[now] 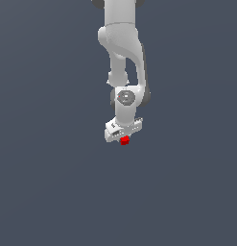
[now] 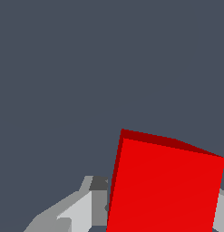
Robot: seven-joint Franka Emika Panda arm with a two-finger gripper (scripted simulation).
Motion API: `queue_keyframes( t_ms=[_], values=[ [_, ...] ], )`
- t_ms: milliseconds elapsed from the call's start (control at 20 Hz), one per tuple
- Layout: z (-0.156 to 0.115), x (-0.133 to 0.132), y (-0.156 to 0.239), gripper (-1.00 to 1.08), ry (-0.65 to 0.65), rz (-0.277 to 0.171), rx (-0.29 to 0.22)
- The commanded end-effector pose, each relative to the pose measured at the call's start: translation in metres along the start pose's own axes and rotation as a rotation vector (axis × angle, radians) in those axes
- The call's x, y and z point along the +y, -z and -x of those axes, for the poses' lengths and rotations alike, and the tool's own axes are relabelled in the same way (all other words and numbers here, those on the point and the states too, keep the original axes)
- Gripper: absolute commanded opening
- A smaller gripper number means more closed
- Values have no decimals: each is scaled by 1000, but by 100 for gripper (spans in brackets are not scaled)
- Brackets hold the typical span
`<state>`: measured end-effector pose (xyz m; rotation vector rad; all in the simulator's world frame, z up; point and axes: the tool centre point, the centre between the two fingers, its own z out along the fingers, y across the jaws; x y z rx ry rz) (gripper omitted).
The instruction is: Pick up the red cube and move it to a goal position.
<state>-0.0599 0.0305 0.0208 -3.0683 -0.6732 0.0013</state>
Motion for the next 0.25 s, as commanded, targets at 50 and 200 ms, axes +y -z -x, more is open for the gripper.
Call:
queue_keyframes(
  t_ms=[50,200],
  values=[
    [4,-8,0,-100,-1,0,1],
    [5,-10,0,-100,-1,0,1]
  ],
)
